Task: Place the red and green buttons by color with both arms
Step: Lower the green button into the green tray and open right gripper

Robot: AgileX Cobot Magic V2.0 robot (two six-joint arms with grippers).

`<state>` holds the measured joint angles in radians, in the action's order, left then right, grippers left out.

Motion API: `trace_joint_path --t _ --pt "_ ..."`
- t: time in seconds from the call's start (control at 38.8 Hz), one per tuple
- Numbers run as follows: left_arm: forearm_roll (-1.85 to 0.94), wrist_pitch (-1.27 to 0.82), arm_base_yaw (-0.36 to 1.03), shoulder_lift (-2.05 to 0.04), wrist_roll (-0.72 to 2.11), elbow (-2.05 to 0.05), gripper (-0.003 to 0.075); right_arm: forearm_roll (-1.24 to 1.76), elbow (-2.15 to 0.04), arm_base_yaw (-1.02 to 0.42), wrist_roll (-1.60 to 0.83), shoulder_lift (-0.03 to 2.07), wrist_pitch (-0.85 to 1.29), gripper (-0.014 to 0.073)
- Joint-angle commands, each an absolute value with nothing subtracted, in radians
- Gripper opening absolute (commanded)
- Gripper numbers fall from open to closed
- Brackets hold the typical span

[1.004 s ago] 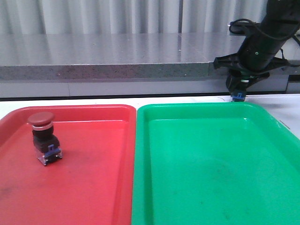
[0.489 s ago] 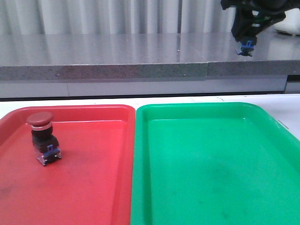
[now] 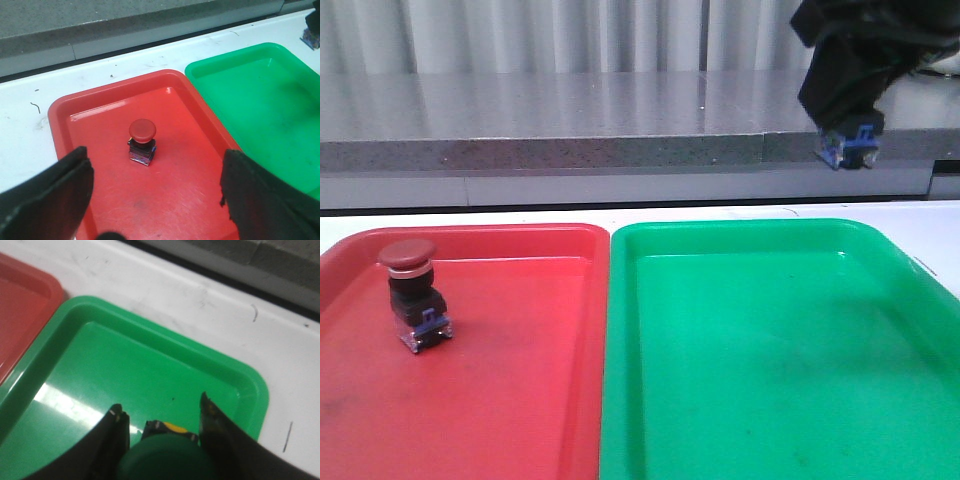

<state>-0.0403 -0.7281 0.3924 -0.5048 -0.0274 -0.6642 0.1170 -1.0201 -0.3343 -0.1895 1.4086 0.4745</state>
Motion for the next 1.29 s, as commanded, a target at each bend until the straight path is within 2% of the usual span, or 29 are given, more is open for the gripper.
trace_joint_path --t 0.0,0.15,0.41,0.67,0.98,1.26 --pt "-0.05 -0.657 0.397 -0.509 -0.036 -0.691 0.0511 0.113 -0.967 -0.358 -0.206 1.37 0.38 0.0289" --pt "-0.05 -0.657 0.397 -0.51 -0.036 -0.691 0.0511 0.114 -0.866 -0.363 -0.206 1.413 0.272 0.0289" --pt "-0.05 -0.657 0.397 -0.51 -0.036 -0.691 0.0511 0.122 -0.862 -0.363 -0.205 1.515 0.183 0.0289" --pt "-0.05 -0.657 0.397 -0.51 -0.036 -0.691 0.0511 0.125 -0.863 -0.363 -0.205 1.519 0.18 0.0375" --pt "-0.05 -0.657 0.397 -0.51 -0.036 -0.691 0.0511 0.13 -0.863 -0.363 -0.205 1.519 0.158 0.0378" --pt "-0.05 -0.657 0.397 -0.51 -0.036 -0.691 0.0511 0.159 -0.885 -0.363 -0.204 1.477 0.216 0.044"
